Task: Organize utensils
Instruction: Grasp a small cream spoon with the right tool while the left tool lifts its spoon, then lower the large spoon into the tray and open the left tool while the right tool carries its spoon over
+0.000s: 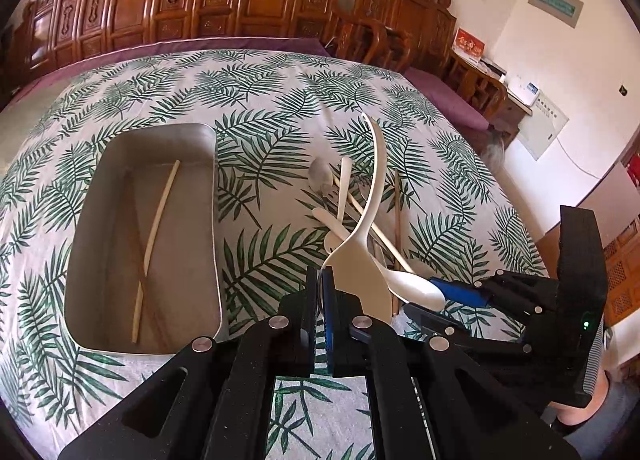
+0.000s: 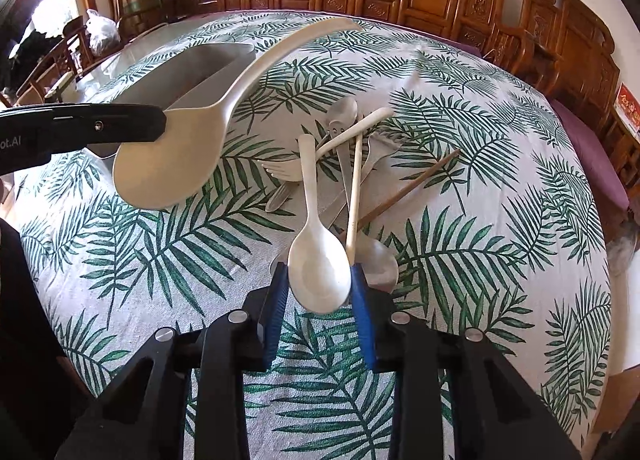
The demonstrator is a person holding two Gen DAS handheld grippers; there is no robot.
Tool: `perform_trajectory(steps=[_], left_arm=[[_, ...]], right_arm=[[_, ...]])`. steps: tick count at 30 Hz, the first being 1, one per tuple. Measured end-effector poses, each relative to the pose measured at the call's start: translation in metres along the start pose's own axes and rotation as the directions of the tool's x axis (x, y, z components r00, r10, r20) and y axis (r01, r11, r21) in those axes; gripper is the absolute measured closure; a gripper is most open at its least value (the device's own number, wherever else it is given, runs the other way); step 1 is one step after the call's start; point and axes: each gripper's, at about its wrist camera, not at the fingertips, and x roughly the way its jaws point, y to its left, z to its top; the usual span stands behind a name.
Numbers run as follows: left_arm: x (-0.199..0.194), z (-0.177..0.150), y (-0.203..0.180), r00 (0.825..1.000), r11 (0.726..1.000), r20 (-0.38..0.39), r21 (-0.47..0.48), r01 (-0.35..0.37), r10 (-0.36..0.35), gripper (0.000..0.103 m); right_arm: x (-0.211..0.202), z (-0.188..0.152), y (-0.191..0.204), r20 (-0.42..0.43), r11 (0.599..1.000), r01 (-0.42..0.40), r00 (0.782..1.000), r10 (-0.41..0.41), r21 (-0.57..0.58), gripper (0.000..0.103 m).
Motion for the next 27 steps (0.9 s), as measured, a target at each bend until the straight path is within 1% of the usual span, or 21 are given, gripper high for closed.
perform_trajectory(steps=[4, 11, 17, 27], left_arm=[[-0.004, 0.000, 0.002, 1.000, 1.000, 0.007, -0.002, 0.000, 0.000, 0.101], [-0.012, 0.002, 0.010, 1.000, 1.000, 0.021, -0.012, -0.004, 0.004, 0.101], [-0.015, 0.003, 0.015, 1.000, 1.000, 0.028, -0.020, -0.008, 0.009, 0.101], [-0.027, 0.007, 0.020, 0.998, 1.000, 0.058, -0.025, -0.017, 0.018, 0.101]], right_arm=[[-0.006, -0.001, -0.003, 0.014, 0.999, -0.021, 1.000, 0.020, 0.029, 0.070], [-0.030, -0.005, -0.001, 0.075, 0.998, -0.039, 0.997, 0.035, 0.053, 0.070], [-0.043, -0.003, 0.003, 0.121, 0.999, -0.028, 0.992, 0.022, 0.045, 0.070], [-0.060, 0.014, 0.003, 0.187, 0.999, -0.013, 0.982, 0.005, 0.041, 0.070]])
